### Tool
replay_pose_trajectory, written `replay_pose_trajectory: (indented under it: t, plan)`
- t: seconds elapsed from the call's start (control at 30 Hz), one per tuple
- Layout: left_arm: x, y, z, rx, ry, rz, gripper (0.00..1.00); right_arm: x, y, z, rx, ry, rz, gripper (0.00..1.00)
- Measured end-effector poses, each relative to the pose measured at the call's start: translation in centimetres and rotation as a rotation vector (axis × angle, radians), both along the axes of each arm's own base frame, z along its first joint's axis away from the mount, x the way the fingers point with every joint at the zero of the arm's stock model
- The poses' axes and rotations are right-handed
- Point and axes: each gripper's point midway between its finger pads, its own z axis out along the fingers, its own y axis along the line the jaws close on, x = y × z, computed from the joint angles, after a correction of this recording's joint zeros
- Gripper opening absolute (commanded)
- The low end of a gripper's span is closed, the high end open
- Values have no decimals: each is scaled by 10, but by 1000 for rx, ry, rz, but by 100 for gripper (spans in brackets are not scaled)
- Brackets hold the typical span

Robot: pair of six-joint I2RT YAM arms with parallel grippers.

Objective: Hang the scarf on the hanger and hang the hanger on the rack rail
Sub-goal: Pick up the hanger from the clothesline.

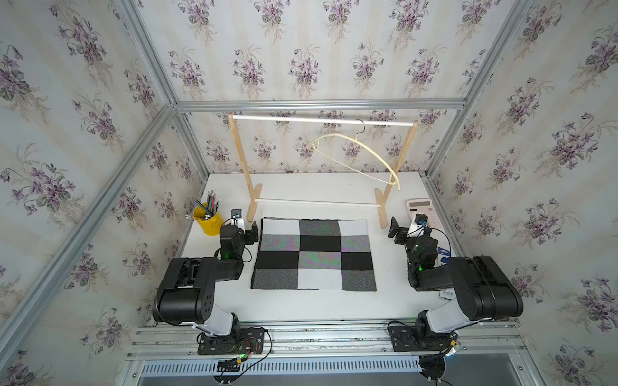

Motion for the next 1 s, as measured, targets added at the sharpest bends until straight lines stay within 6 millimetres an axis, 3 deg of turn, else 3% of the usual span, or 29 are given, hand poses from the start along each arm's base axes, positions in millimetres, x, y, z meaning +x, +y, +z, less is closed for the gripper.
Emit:
replay_pose_trajectory:
  t: [0.6,0.83,0.9,1.0]
  plan:
    - [0,-5,0,-4,-1,-34,89,0,0,0,0,1,3,100]
    - [1,-5,2,-4,4,-33,71,1,0,0,0,8,2,93]
    - [5,-5,16,-2,0,-32,67,3,0,12,0,-2,-4,92]
    - [12,-5,64,17,-62,-17,68,2,-1,47,1,-65,-35,92]
